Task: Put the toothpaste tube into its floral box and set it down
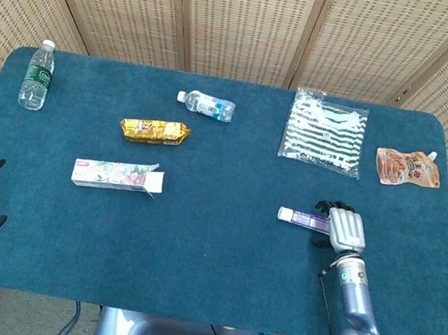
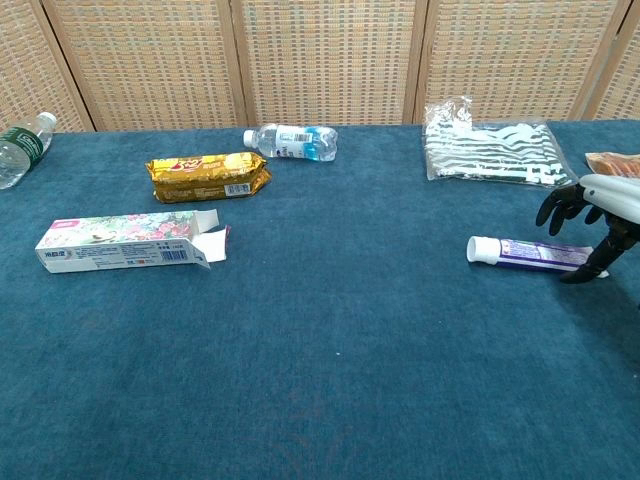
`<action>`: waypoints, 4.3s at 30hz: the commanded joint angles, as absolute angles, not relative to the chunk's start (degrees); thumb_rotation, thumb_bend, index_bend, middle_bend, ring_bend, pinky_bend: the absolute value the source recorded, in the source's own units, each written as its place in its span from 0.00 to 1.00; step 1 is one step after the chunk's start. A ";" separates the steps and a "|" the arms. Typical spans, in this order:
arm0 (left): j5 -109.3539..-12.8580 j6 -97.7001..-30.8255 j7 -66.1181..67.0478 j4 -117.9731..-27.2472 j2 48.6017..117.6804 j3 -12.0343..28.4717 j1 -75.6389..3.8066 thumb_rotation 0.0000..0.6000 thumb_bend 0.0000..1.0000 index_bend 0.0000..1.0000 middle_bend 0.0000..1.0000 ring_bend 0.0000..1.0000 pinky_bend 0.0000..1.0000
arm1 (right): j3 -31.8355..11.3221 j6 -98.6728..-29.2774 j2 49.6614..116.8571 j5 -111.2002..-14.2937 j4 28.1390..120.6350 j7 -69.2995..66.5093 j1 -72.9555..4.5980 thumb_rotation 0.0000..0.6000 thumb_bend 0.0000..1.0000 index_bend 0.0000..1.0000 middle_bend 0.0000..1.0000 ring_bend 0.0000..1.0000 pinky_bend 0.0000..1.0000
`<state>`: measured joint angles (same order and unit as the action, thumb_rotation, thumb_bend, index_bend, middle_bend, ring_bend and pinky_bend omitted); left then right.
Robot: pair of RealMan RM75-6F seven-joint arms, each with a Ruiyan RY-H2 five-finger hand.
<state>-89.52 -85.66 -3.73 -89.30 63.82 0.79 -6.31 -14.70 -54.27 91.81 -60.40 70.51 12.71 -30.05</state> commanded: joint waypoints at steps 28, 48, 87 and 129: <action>-88.13 -84.05 -3.69 -89.56 63.83 1.21 -6.84 1.00 0.28 0.00 0.00 0.00 0.00 | -13.63 -51.21 97.19 -59.08 59.53 12.09 -33.26 1.00 0.41 0.53 0.55 0.38 0.37; -85.57 -66.34 -3.63 -89.27 60.28 6.16 -20.45 1.00 0.28 0.00 0.00 0.00 0.00 | -10.63 -56.71 87.16 -71.82 70.23 -1.02 -29.90 1.00 0.57 0.60 0.61 0.44 0.41; -69.29 -39.60 8.06 -63.53 88.80 9.02 -42.13 1.00 0.28 0.11 0.15 0.16 0.29 | -10.21 -59.73 78.23 -72.15 75.67 0.60 -27.83 1.00 0.57 0.61 0.62 0.45 0.41; -98.72 -47.56 -12.67 -69.28 84.63 10.95 -63.07 1.00 0.28 0.45 0.43 0.40 0.44 | -9.26 -62.76 62.64 -75.80 94.94 8.06 -26.64 1.00 0.59 0.62 0.63 0.46 0.41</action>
<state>-98.15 -48.45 -12.28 -70.38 83.42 10.45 -61.59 -9.19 -62.84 62.71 -75.87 94.87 8.00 -26.57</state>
